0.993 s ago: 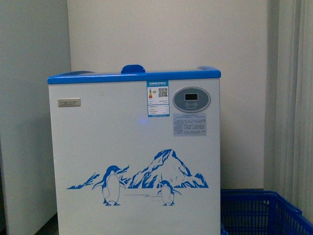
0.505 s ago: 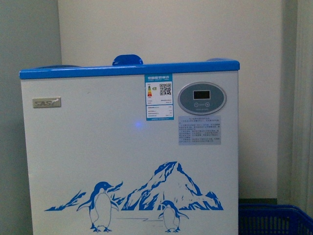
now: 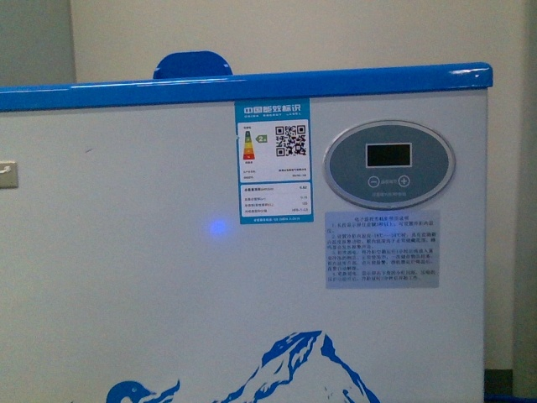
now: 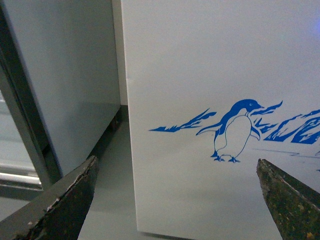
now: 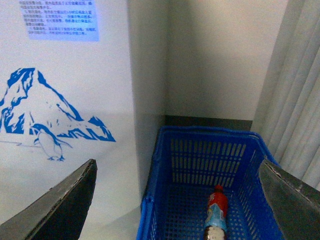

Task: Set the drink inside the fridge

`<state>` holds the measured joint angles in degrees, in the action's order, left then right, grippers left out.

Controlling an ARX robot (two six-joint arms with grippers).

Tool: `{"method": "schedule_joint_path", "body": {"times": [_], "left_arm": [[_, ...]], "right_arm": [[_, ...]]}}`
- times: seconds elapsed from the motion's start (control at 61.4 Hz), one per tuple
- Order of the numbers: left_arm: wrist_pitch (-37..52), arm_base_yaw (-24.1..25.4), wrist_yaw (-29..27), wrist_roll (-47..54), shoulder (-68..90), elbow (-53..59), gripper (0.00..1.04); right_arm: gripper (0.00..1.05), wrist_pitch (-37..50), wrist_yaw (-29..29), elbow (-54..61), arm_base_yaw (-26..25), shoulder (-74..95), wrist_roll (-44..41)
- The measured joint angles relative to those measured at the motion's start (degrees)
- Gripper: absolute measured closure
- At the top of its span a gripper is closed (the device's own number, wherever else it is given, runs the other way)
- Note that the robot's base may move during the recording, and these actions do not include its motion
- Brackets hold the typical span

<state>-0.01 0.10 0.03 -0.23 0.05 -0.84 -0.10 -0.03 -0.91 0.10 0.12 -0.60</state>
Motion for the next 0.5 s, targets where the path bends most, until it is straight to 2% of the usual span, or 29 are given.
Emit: {"method": "schedule_joint_path", "body": {"times": [0.505], "left_arm": [[0.0, 0.0, -0.04, 0.0, 0.04, 0.0, 0.08]], "right_arm": [[0.07, 0.0, 0.0, 0.0, 0.0, 0.02, 0.0]]}}
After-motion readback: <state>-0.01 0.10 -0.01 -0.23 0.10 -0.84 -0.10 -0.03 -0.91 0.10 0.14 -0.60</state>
